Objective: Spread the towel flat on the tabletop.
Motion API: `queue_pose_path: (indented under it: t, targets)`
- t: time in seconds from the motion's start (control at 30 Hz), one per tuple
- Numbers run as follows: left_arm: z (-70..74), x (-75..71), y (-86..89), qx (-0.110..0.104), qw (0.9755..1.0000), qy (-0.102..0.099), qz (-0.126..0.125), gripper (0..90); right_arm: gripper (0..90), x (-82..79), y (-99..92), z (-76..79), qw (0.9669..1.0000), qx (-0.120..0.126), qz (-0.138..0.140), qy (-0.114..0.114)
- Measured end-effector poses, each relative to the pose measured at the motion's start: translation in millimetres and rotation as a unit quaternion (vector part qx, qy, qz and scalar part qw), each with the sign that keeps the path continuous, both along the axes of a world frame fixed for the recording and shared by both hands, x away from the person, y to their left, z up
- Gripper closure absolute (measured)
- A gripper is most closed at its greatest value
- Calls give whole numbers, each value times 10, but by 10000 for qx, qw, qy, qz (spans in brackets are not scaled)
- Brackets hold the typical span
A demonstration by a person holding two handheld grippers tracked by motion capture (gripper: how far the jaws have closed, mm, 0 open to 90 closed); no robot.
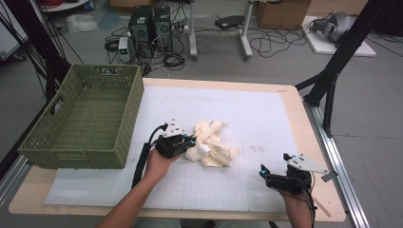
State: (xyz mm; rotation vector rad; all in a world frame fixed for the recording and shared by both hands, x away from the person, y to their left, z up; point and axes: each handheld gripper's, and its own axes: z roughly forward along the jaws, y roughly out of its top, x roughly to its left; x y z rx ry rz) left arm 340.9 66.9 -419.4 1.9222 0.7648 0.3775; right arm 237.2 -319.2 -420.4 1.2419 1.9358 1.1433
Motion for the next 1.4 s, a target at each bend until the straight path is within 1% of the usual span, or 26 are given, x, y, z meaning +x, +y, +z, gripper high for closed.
queue_pose_path:
  t: [0.03,0.17,0.2,0.23,0.3,0.33,0.37,0.4,0.47,0.53,0.57,0.63,0.7,0.73,0.77,0.8,0.83,0.9,0.93,0.97,1.03,1.13,1.23,1.3,1.33,1.4]
  targets:
    - [1,-7,35,-21,10000,-27,11,866,65,2,6,0,10000,-17,7,1]
    - [6,-79,201,-220,9997,-67,32,867,66,8,40,9,10000,-8,44,9]
    - [12,-94,247,-219,9997,-77,24,866,67,13,50,15,10000,2,54,1]
    - [21,-112,298,-236,9997,-108,35,865,85,20,59,21,10000,-34,73,-28]
    - [41,-148,411,-353,9992,-164,83,865,188,20,93,38,9997,-147,194,-15]
    - [49,-165,467,-361,9991,-200,105,866,195,21,115,45,9994,-214,259,-31]
    - [52,-183,519,-376,9990,-223,126,865,216,21,140,50,9993,-224,298,2]
    - [46,-198,583,-381,9989,-235,153,865,232,24,161,59,9992,-201,353,14]
    - [28,-199,649,-374,9989,-189,215,865,234,42,200,74,9991,-148,404,12]
    - [31,-196,687,-372,9988,-195,246,865,256,81,244,90,9989,-73,456,46]
    - [35,-204,697,-398,9986,-218,262,865,278,105,268,100,9986,-73,514,49]
    - [32,-214,704,-352,9988,-238,238,865,359,166,342,130,9976,-59,677,98]
    - [17,-215,707,-324,9989,-233,229,865,437,263,473,167,9953,-216,933,116]
    - [1,-211,707,-318,9990,-216,212,864,470,304,527,178,9943,-248,1026,138]
    - [-9,-209,702,-294,9991,-204,218,863,492,377,621,191,9921,-326,1193,198]
    - [-19,-207,693,-246,9993,-182,200,863,494,424,681,195,9910,-361,1269,222]
    - [-24,-208,686,-225,9994,-184,198,863,500,503,777,199,9891,-366,1394,307]
    - [-24,-209,676,-194,9994,-222,178,863,516,612,906,193,9866,-382,1538,383]
    - [-23,-210,676,-199,9994,-228,171,862,548,668,977,189,9854,-454,1594,394]
    - [-23,-211,676,-200,9994,-226,173,862,570,729,1064,183,9831,-600,1686,389]
    - [-24,-212,679,-225,9994,-245,131,861,597,809,1177,163,9802,-664,1820,418]
    - [-22,-216,673,-236,9992,-304,101,861,577,926,1327,107,9750,-609,2054,587]
    - [-16,-226,664,-221,9992,-334,68,861,459,1002,1431,58,9712,-545,2241,592]
    - [-19,-225,656,-232,9991,-340,63,861,449,1043,1484,25,9680,-499,2389,582]
    - [-21,-226,651,-226,9992,-337,72,861,451,1062,1515,0,9674,-519,2402,619]
    - [-23,-225,650,-216,9992,-332,63,862,471,1117,1574,-74,9648,-664,2422,786]
